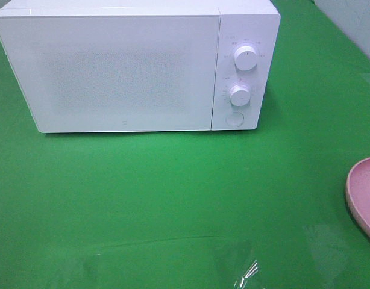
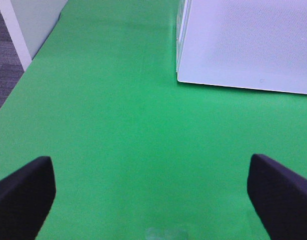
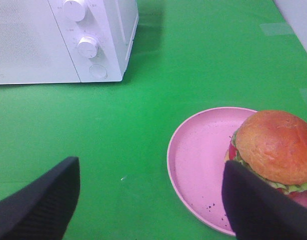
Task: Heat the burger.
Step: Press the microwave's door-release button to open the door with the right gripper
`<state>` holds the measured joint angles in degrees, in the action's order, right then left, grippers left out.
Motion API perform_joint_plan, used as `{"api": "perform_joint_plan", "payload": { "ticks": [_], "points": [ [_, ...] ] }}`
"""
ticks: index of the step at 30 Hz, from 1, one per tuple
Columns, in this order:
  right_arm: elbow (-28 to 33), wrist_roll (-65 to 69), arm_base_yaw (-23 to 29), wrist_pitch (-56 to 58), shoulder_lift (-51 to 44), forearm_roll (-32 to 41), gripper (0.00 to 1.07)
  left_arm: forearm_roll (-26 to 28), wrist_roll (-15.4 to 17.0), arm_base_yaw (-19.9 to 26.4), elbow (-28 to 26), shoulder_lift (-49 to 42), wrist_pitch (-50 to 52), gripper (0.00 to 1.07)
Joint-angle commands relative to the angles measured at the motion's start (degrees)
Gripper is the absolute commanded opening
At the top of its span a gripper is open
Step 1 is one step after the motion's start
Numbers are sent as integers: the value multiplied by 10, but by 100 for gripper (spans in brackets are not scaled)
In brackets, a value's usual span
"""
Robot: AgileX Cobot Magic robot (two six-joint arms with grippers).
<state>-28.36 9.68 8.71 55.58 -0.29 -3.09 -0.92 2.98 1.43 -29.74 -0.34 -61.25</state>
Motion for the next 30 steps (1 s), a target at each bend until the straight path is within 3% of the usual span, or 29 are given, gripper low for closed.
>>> {"api": "perform_joint_plan", "payload": {
  "ticks": [1,30],
  "points": [
    [-7,5,-4,-17,-10,3,76,1,0,1,1,-12,0,96],
    [-21,6,-4,-312,300,1,76,1,0,1,1,-12,0,96]
  ]
}}
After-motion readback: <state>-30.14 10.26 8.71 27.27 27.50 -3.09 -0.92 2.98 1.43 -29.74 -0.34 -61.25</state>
